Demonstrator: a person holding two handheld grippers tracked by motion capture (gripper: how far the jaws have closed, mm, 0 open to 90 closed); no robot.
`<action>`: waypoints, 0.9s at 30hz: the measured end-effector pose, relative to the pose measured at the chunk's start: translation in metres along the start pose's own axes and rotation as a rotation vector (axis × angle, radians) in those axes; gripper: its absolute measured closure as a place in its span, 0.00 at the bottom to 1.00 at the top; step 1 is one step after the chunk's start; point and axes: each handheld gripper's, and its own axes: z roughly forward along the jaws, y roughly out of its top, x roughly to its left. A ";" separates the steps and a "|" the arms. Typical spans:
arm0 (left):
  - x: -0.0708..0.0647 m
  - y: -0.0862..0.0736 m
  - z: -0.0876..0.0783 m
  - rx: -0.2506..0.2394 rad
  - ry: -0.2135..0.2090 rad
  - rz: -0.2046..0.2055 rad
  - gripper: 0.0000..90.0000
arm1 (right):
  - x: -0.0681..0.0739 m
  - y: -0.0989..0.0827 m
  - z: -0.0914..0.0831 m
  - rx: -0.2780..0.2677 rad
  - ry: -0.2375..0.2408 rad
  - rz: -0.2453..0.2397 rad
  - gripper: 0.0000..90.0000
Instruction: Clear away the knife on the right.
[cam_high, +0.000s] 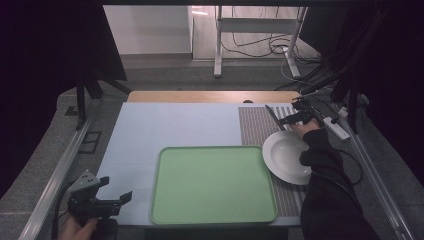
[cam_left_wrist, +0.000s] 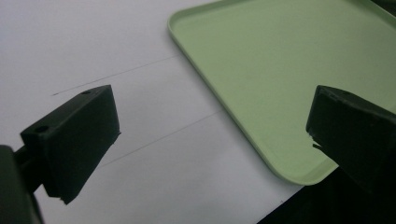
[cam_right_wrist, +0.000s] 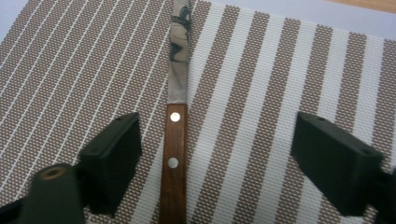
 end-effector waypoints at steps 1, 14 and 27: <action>0.000 0.000 0.000 0.000 0.000 0.000 0.03 | 0.001 0.001 0.000 -0.003 -0.001 0.006 0.10; 0.000 0.000 0.000 0.000 0.000 0.001 0.03 | 0.022 0.002 0.022 0.080 -0.035 -0.079 0.08; -0.001 0.000 0.000 0.003 0.003 0.007 0.03 | 0.022 0.004 0.018 0.121 0.012 -0.130 0.86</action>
